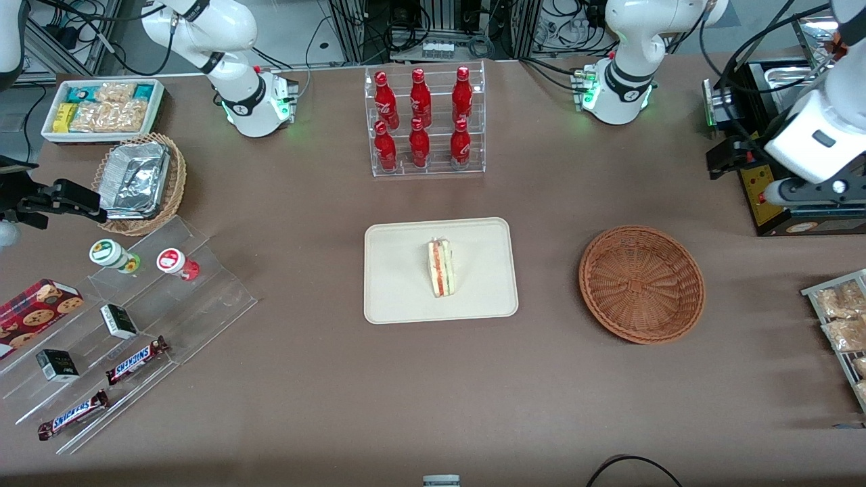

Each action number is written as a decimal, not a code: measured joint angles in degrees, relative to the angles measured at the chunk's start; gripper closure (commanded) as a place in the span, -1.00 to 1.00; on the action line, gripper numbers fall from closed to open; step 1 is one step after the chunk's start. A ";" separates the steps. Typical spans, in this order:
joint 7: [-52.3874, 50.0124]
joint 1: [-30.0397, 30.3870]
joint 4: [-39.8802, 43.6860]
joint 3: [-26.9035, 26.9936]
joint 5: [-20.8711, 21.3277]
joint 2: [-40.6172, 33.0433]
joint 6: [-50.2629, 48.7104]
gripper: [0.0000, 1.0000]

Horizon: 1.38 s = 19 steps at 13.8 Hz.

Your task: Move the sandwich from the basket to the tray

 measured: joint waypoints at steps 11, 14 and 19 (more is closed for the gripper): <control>6.72 -0.14 -14.63 5.10 -1.56 -9.80 9.95 -1.00; 8.59 -0.31 -14.75 6.66 -2.44 -10.25 10.87 -1.00; 8.61 -4.28 -9.78 6.56 -2.45 -6.44 11.16 -1.00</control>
